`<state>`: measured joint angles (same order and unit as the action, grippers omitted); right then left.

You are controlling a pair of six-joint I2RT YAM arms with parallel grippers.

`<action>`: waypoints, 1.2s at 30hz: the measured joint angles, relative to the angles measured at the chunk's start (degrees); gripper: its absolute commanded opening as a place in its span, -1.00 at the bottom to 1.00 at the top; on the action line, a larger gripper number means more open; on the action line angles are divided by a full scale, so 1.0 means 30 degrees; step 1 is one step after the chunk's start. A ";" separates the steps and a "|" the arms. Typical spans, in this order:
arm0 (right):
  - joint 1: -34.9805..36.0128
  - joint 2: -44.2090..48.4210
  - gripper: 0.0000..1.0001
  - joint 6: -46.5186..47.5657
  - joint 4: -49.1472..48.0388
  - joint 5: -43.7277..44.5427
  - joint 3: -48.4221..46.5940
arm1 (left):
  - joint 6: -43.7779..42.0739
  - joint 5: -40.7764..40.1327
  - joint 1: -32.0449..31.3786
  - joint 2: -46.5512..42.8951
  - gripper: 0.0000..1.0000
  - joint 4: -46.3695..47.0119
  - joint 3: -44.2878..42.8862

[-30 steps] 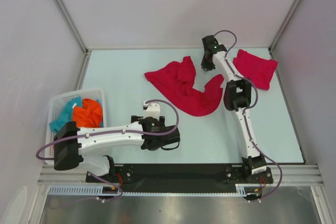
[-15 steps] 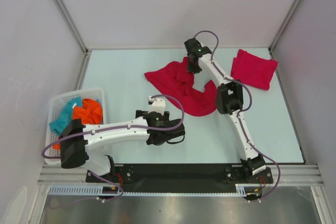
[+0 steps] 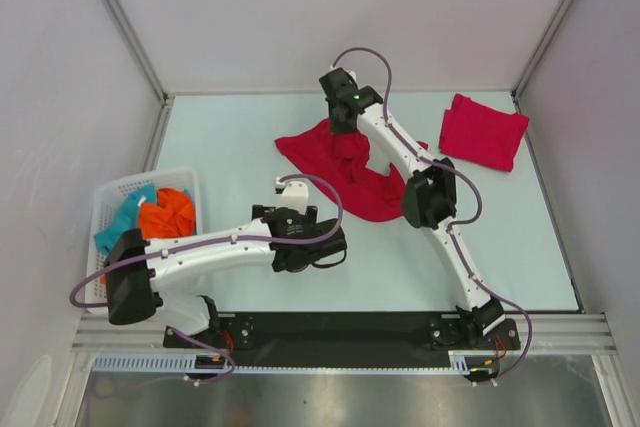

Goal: Fold and stack the t-shirts

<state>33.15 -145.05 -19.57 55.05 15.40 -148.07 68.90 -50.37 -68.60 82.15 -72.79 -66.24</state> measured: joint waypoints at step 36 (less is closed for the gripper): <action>-0.0007 -0.1260 -0.07 0.0918 -0.0044 0.0692 0.0663 | -0.1851 -0.0153 0.0248 0.1319 0.84 0.0750 -0.0474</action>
<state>33.12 -148.83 -16.82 54.92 17.47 -146.08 63.35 -50.83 -67.85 86.11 -70.54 -67.66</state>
